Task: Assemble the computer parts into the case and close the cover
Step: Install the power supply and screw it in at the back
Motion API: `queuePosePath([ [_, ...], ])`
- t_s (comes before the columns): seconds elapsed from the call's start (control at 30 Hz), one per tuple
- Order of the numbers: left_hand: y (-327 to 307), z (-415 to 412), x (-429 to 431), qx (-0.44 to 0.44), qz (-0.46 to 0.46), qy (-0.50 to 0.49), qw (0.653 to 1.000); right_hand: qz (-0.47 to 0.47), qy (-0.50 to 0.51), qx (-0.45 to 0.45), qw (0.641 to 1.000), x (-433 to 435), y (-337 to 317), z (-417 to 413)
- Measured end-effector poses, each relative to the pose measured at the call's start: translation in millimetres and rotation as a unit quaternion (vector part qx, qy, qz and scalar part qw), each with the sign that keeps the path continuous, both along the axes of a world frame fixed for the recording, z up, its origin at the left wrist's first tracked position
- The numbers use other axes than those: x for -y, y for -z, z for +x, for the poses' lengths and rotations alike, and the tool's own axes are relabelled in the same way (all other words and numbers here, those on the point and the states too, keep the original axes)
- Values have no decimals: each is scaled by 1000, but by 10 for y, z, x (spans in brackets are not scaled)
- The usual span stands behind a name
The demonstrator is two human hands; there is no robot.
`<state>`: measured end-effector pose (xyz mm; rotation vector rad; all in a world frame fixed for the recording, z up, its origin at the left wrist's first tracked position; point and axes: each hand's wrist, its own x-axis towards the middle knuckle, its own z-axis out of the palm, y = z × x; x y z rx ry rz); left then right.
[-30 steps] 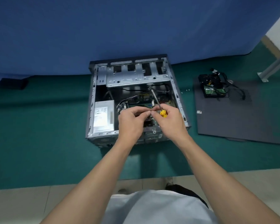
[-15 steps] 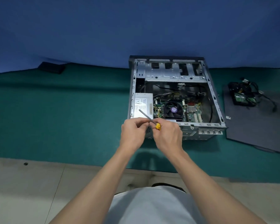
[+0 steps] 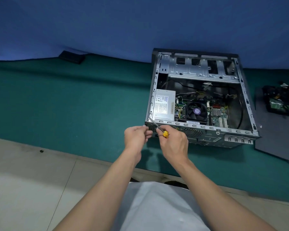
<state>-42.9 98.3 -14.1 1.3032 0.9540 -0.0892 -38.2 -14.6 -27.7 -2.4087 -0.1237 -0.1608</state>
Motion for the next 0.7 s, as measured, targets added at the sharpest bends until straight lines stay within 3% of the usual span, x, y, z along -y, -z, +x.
queuePosePath([
  [0.23, -15, 63, -173, -3, -100, 64, 993, -21, 34, -7, 999, -270, 48, 21],
  [0.57, 40, 121, -289, 0, -107, 108, 988, -46, 109, 46, 992, -426, 114, -23],
  [0.7, 48, 114, -262, 7, -115, 106, 988, -103, 103, 129, 981, -382, 118, -26],
])
